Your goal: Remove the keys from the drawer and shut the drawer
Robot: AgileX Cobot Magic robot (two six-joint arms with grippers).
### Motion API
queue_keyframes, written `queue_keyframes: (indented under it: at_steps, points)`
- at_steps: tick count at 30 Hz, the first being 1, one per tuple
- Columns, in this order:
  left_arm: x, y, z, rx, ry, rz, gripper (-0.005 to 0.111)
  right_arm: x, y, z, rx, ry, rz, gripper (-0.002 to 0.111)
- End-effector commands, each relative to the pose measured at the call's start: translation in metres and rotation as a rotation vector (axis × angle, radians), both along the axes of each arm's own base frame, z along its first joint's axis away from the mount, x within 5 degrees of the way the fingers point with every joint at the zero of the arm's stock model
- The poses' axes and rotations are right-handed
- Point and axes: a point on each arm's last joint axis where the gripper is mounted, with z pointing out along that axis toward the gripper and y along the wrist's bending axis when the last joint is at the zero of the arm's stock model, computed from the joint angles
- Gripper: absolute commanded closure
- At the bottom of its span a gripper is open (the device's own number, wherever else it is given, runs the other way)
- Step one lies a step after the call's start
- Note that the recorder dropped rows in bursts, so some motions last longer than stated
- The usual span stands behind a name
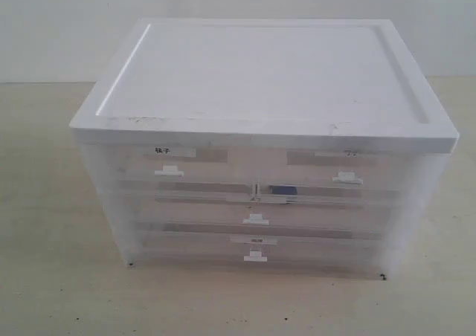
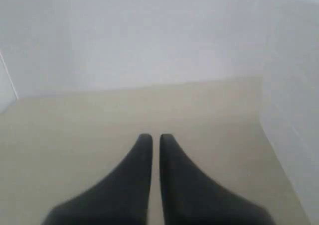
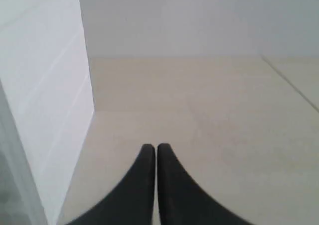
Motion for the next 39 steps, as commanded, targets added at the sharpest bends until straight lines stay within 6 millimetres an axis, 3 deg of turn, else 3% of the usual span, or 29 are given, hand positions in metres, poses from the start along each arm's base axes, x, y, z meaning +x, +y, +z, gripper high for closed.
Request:
queue_keyframes:
  at_steps: [1, 6, 9, 20, 27, 33, 36, 39]
  points:
    - [0.0, 0.0, 0.009, -0.034, -0.117, -0.003, 0.102, 0.001, 0.0, 0.016, -0.015, -0.171, 0.002, 0.108]
    - [0.0, -0.001, 0.019, -0.102, -0.222, -0.012, 0.102, 0.0, 0.001, 0.028, -0.019, -0.308, 0.006, 0.108]
    - [-0.002, -0.002, 0.029, -0.238, -0.342, -0.036, 0.102, -0.001, 0.001, 0.034, 0.0, -0.38, 0.008, 0.108]
    - [-0.007, -0.004, 0.044, -0.586, -0.506, -0.138, 0.102, -0.007, 0.002, 0.054, 0.247, -0.613, 0.049, 0.108]
    - [-0.012, -0.026, 0.056, -0.466, -0.514, -0.389, 0.102, -0.01, 0.005, 0.059, 0.499, -0.665, 0.129, 0.108]
    - [-0.002, -0.051, 0.074, -0.323, -0.393, -0.66, 0.102, -0.011, 0.02, 0.087, 0.405, -0.628, 0.286, 0.108]
    - [0.006, -0.063, 0.068, -0.261, -0.289, -0.805, 0.102, -0.003, 0.029, 0.095, 0.39, -0.552, 0.383, 0.108]
    - [0.017, -0.068, 0.056, -0.225, -0.154, -0.855, 0.102, 0.01, 0.041, 0.09, 0.331, -0.423, 0.496, 0.108]
